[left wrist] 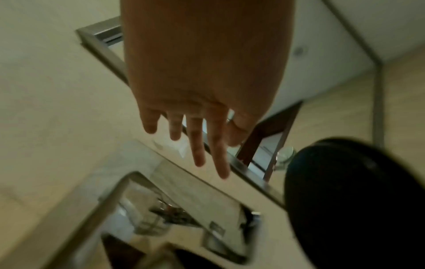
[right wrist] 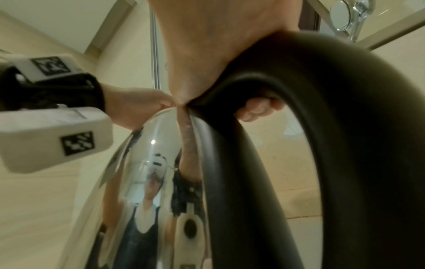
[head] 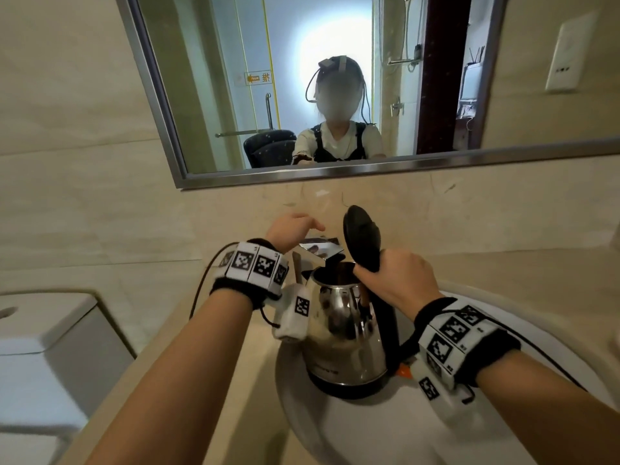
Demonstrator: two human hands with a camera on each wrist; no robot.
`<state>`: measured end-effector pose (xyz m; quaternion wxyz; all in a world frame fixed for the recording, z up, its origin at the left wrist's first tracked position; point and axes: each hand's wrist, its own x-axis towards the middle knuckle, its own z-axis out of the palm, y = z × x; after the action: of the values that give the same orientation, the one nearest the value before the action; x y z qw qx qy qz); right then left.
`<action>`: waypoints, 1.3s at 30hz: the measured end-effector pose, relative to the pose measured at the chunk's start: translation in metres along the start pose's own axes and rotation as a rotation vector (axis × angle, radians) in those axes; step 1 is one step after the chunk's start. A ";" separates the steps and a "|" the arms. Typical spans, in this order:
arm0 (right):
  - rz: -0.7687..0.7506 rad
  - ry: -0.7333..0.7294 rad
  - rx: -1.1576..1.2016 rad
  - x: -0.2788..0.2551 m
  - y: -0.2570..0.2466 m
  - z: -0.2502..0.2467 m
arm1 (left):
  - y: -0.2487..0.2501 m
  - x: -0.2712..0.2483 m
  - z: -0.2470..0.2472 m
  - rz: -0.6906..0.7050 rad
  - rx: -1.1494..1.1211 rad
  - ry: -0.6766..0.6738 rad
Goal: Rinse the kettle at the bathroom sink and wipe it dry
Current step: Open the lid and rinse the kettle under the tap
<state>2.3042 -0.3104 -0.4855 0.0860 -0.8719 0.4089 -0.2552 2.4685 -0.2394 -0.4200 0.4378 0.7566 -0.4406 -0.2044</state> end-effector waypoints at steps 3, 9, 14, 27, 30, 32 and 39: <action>-0.031 0.010 0.012 0.003 -0.003 0.001 | 0.006 0.009 0.000 -0.059 0.083 -0.199; -0.055 0.022 0.029 0.007 -0.008 0.003 | 0.006 0.024 0.010 -0.118 0.206 -0.294; -0.049 0.025 0.035 0.007 -0.009 0.006 | -0.009 0.048 0.014 0.019 0.199 -0.314; -0.009 0.017 0.032 0.009 -0.004 0.011 | -0.012 0.057 0.018 0.109 0.399 -0.319; -0.011 0.007 0.044 0.007 -0.005 0.012 | -0.014 0.062 0.012 0.146 0.387 -0.320; -0.009 0.008 0.043 0.007 -0.005 0.011 | -0.020 0.066 0.011 0.132 0.466 -0.291; -0.015 -0.002 0.047 0.007 -0.011 0.011 | -0.027 0.069 0.010 0.136 0.734 -0.342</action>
<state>2.3209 -0.3095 -0.4886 0.1048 -0.8730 0.3961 -0.2646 2.5113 -0.2964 -0.4427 0.0717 0.7868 -0.5996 -0.1273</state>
